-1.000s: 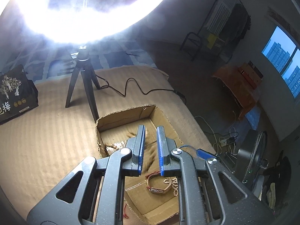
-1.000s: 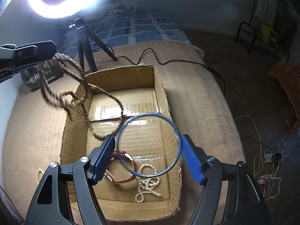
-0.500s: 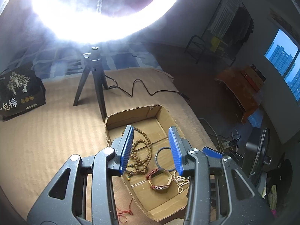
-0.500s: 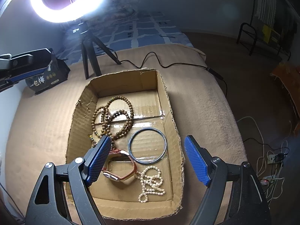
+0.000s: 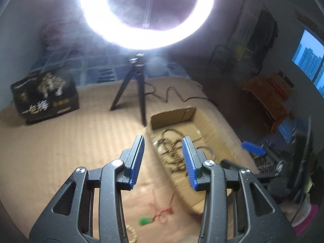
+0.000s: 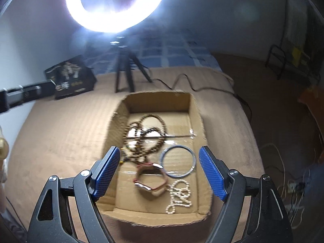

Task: Organize jewelry
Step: 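Withdraw both tools toward the cream bracelet and green pendant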

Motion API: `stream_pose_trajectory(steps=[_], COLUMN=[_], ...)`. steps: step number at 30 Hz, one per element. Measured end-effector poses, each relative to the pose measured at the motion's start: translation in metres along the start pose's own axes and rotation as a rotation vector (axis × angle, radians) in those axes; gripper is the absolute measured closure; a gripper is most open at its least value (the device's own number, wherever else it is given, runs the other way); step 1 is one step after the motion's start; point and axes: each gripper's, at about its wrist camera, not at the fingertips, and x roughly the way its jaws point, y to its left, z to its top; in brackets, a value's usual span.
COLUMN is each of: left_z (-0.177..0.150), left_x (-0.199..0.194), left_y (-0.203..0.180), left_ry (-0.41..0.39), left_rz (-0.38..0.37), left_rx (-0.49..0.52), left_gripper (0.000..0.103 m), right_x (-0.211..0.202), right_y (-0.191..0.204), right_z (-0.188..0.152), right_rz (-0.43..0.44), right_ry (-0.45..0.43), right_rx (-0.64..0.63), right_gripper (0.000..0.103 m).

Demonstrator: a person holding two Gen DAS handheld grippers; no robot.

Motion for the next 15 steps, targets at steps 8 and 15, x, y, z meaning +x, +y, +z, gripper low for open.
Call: stream_pose_trajectory(steps=[8, 15], left_z=[-0.043, -0.086], left_x=[-0.033, -0.040], left_y=[0.048, 0.071], left_ry=[0.035, 0.106], left_rz=[0.050, 0.076], left_rx=[-0.053, -0.071], left_gripper=[0.064, 0.064], right_x=[-0.010, 0.002], right_y=[0.047, 0.081], right_z=[-0.004, -0.020], right_rz=[0.131, 0.220], right_ry=[0.042, 0.133], right_rx=[-0.078, -0.079], right_gripper=[0.023, 0.023])
